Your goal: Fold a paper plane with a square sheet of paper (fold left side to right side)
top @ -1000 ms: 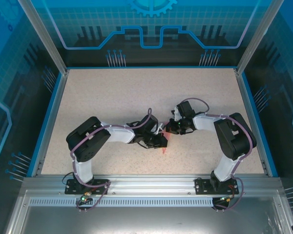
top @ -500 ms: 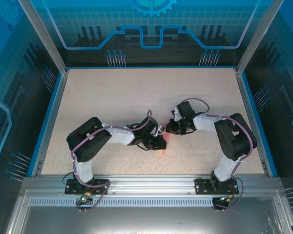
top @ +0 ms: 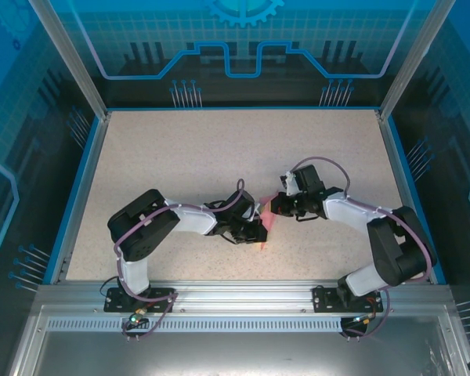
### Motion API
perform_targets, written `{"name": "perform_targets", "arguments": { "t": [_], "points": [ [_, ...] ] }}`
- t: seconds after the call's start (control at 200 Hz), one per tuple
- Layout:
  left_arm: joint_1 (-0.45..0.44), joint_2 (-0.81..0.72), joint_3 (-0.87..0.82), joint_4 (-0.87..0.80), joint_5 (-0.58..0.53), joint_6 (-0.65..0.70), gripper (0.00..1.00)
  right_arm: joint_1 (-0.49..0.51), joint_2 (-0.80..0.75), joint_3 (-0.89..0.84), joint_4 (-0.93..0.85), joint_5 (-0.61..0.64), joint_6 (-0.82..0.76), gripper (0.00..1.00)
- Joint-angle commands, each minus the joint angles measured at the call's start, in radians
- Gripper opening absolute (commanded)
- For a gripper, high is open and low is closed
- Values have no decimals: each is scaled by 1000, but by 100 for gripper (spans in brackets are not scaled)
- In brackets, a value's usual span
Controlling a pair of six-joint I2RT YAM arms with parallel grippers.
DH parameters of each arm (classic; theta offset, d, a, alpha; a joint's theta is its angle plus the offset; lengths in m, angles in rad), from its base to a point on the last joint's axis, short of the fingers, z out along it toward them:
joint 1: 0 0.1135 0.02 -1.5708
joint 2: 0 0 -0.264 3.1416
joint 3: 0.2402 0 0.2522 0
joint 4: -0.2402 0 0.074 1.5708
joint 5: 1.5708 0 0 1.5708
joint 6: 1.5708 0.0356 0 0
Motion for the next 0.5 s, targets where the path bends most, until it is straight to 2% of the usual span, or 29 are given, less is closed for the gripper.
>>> {"name": "perform_targets", "arguments": {
  "t": [0.0, 0.155, 0.495],
  "points": [
    [-25, 48, -22, -87, -53, 1, 10, 4, -16, -40, 4, -50, -16, 4],
    [-25, 51, -18, -92, -53, 7, 10, 35, 27, -31, 30, -75, -13, 4],
    [-25, 48, -18, -99, -55, 9, 10, 53, 92, -24, 48, -16, -17, 4]
  ]
}}
